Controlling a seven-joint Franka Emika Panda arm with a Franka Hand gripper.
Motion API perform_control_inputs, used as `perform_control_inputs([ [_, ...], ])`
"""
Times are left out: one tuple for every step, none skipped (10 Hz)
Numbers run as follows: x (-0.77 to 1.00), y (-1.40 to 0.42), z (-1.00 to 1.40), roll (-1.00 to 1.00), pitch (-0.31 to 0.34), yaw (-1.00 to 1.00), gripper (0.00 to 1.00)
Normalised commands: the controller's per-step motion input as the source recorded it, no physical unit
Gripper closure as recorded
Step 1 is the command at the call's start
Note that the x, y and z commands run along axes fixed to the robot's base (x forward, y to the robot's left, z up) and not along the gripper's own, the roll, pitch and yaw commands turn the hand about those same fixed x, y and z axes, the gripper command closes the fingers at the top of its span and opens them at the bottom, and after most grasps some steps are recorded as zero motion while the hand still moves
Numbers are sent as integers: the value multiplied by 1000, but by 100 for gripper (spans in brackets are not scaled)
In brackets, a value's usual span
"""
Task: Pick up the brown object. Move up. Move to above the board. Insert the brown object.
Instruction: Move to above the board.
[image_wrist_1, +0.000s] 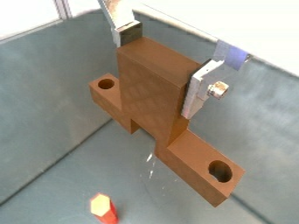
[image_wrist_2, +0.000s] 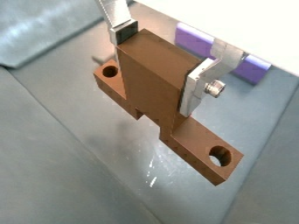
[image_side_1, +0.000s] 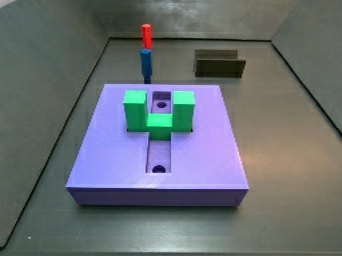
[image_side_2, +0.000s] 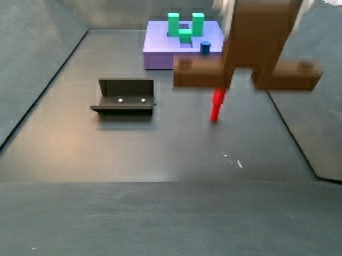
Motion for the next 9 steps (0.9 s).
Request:
perform_control_inputs([
  [34,9,788,-12,73,1,100],
  [30,2,456,2,82,-2,100],
  [32,0,232,5,59,4,100],
  [188,-1400,151,-103,155,102,100],
  [186,-1400,143,-50,146,89,100],
  [184,-1400,143,-2,120,81,100],
  [181,-1400,145,-41,44,32,100],
  [182,-1400,150,-32,21,15,100],
  [183,-1400,156,-20,27,10,100],
])
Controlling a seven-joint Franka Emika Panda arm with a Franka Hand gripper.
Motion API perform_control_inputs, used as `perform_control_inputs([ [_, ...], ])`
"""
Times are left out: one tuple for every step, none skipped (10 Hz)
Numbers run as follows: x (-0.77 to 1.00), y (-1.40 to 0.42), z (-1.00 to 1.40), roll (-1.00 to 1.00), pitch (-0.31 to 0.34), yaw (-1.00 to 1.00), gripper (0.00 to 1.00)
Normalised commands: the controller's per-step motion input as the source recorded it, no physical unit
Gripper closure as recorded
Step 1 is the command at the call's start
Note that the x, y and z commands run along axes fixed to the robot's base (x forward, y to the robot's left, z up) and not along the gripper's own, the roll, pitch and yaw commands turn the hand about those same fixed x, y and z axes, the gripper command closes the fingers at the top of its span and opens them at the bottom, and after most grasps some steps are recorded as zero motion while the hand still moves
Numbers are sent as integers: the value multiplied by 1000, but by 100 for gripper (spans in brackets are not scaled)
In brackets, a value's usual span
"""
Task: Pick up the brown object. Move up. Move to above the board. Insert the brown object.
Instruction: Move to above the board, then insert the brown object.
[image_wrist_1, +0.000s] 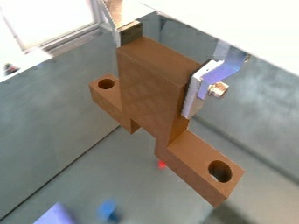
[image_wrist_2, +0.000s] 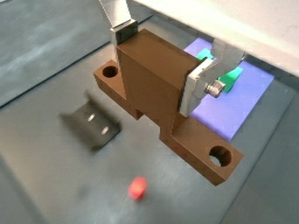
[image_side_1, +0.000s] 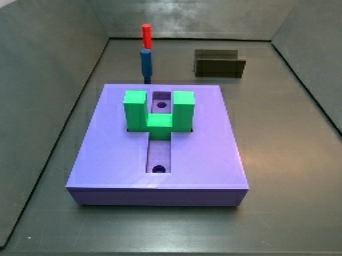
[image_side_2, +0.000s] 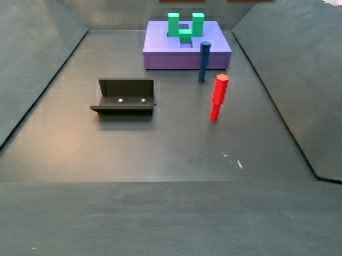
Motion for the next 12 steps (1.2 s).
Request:
perform_control_inputs([
  [185,-1400,160,-26,34,7,100],
  [191,-1400,167,-7,55,11,100],
  [202,-1400,168,-19,73,5,100],
  [219,-1400,170,5,101,8,100],
  [245,-1400,177,-20,129,3,100],
  [272,-1400,186,14,155,6,100],
  [319,-1400,200,15,168,11,100],
  [186,-638,99,18,167,11,100],
  [121,-272,51,29,152,10,100],
  [0,0,0,7,0,0,100],
  [-140,0,0,-91,-231,-531,100],
  [0,0,-66,-330,-346,-740,100],
])
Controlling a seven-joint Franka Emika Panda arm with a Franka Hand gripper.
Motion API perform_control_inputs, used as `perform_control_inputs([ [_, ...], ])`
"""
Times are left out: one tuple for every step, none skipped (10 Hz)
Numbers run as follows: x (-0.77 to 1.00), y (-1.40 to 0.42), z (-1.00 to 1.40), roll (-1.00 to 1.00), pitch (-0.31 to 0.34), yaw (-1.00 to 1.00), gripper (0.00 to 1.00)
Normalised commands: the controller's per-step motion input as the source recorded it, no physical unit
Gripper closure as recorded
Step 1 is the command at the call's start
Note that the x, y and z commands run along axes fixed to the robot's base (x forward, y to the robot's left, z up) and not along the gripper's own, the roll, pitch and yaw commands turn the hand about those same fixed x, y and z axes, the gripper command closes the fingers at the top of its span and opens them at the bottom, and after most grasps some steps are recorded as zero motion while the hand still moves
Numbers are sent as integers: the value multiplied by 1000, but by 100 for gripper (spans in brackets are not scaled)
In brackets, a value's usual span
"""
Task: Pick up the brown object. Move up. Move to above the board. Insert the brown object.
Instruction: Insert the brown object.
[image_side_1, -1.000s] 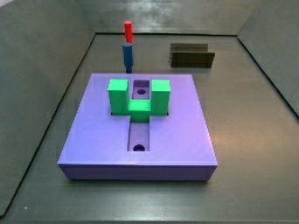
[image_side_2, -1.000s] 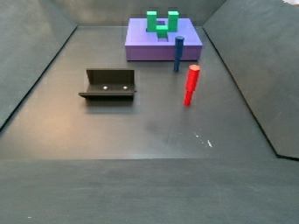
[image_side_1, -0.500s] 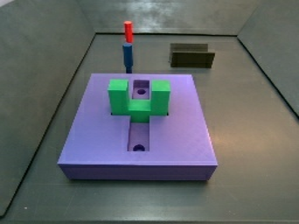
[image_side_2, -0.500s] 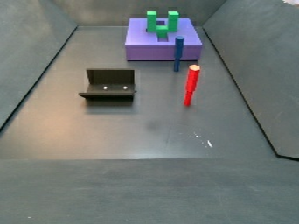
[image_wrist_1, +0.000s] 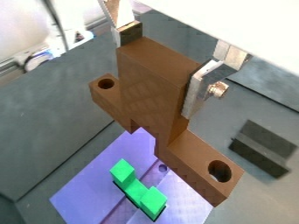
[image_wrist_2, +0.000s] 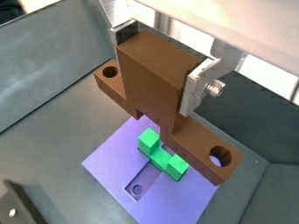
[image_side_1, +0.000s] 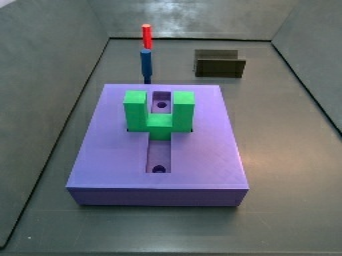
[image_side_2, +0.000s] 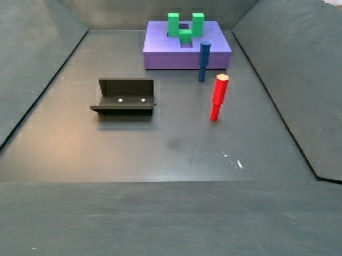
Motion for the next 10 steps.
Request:
perform_control_inputs([
  [0,0,-60,-316,-306,-803,100],
  [0,0,-60,-220,-249,-900,100],
  [0,0,-66,-156,-219,-951,100],
  [0,0,-120,0,-161,-1000,100],
  [46,0,-466,216,-60,-997,100],
  [9,0,-517,240,-44,-989,100],
  [0,0,-609,280,-24,-957,100],
  [0,0,-600,277,-21,-960,100],
  [0,0,-549,271,0,-957,100],
  [0,-3,-526,279,0,-949,100],
])
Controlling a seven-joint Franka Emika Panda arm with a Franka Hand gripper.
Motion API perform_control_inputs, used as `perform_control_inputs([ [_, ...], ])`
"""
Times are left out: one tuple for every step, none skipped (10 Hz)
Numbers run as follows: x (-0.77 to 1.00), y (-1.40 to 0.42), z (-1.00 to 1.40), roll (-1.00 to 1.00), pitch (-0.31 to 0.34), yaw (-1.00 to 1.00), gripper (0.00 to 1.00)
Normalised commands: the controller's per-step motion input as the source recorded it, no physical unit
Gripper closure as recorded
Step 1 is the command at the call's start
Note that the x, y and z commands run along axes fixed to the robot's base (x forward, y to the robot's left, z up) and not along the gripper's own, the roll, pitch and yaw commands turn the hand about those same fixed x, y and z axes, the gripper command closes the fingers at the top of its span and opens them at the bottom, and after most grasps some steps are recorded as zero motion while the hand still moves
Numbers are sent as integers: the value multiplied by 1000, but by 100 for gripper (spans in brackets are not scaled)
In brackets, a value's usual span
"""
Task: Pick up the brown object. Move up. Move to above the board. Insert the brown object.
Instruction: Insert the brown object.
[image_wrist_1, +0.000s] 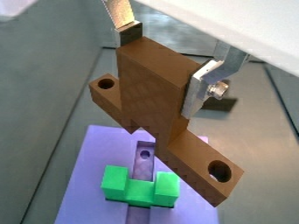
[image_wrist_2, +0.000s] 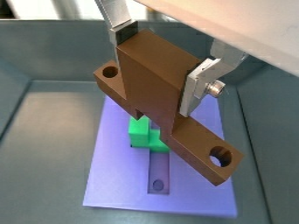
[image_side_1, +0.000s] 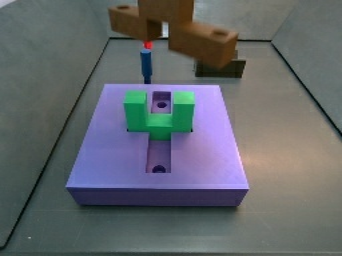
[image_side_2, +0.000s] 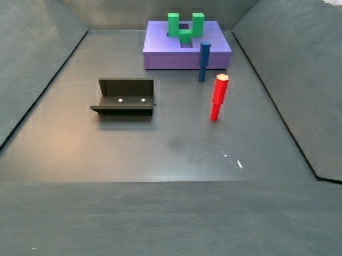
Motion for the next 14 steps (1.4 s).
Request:
perform_control_inputs([
  [0,-11,-486,274,0,-946,100],
  [0,-3,-423,227,0,-977,100],
  [0,-117,-194,0,0,-1000,100],
  [0,-106,-123,0,-14,-1000,100],
  [0,-109,-77,0,-1,-1000,100],
  [0,-109,-60,0,0,-1000,100],
  [0,-114,-63,0,-1,-1000,100],
  [0,-131,-111,0,-21,-1000,100],
  [363,-206,-223,0,-4,-700,100],
  [314,-243,-397,51,-21,-723,100],
  [274,-271,-414,73,-4,-743,100],
  [260,-289,-377,66,0,-740,100],
  [209,-289,-234,89,0,-717,100],
  [54,-89,143,100,36,-794,100],
])
